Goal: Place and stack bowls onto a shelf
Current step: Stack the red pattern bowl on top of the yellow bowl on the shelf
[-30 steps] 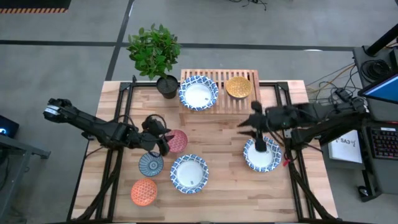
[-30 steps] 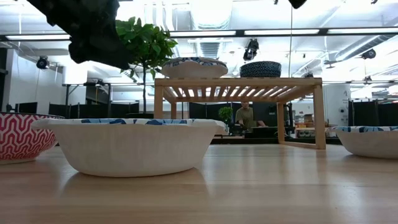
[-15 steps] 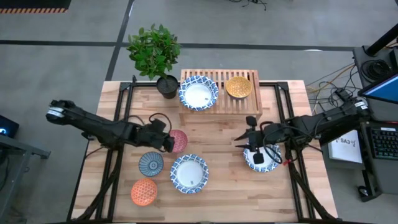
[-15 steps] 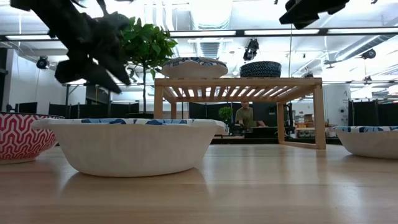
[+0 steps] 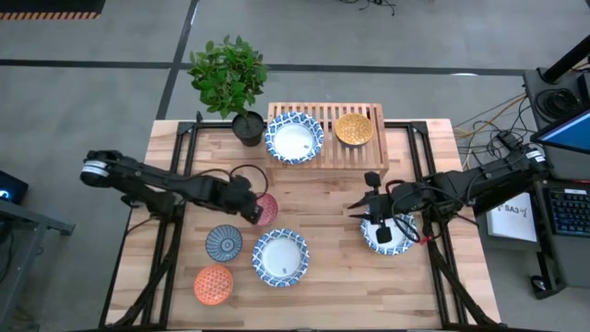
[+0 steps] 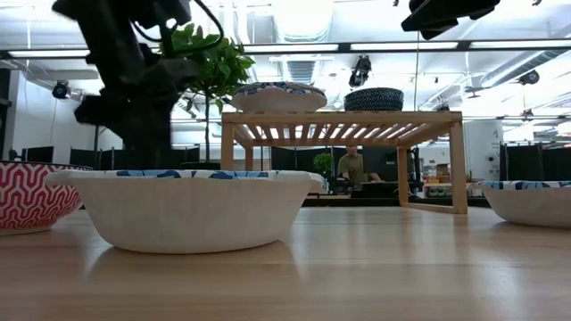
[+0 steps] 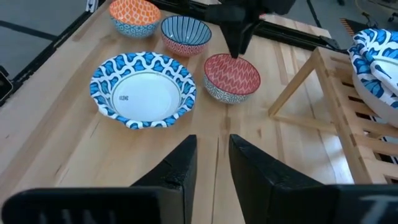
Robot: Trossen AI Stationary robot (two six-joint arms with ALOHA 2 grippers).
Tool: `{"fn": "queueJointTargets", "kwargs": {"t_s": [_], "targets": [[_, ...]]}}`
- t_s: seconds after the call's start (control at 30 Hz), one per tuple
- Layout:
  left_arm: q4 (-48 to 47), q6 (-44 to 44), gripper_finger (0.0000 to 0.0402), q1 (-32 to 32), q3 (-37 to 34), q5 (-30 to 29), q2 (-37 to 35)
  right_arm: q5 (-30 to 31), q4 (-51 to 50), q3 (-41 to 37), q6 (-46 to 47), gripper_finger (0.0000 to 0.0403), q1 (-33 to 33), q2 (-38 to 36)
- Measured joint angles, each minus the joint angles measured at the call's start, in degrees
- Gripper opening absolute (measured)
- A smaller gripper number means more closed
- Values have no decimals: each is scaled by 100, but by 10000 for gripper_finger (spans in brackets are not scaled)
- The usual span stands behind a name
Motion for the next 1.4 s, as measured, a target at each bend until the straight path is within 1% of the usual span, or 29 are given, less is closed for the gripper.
{"fn": "queueJointTargets", "kwargs": {"t_s": [0.1, 0.17, 0.27, 0.4, 0.7, 0.83, 0.93, 1.1, 1.27, 1.4], "targets": [[-1055, -67, 138, 165, 340, -15, 205, -2, -1, 0, -2, 76, 0, 2], [-1325, -67, 137, 298, 455, -13, 346, -2, 1, 0, 0, 74, 0, 3], [-1108, 197, 132, 447, 513, 17, 538, -4, 0, -2, 9, 73, 0, 4], [-714, 501, 125, 539, 529, 336, 776, -5, -5, -2, 89, 74, 0, 5], [-635, 506, 111, 543, 525, 294, 1233, -11, -7, -36, 137, 74, 0, 7], [-611, 504, 97, 543, 523, 292, 1350, -9, -5, -37, 155, 73, 0, 9], [-576, 495, 74, 543, 523, 291, 1399, -9, -6, -37, 155, 70, 0, 9], [-479, 447, 14, 543, 523, 281, 1405, -9, 0, -37, 157, 72, 0, 9], [-472, 435, 9, 540, 528, 287, 1302, -9, 9, -37, 162, 72, 0, 9], [-535, 523, 4, 498, 583, 272, 1080, -9, 69, -37, 160, 72, 0, 9]]}}
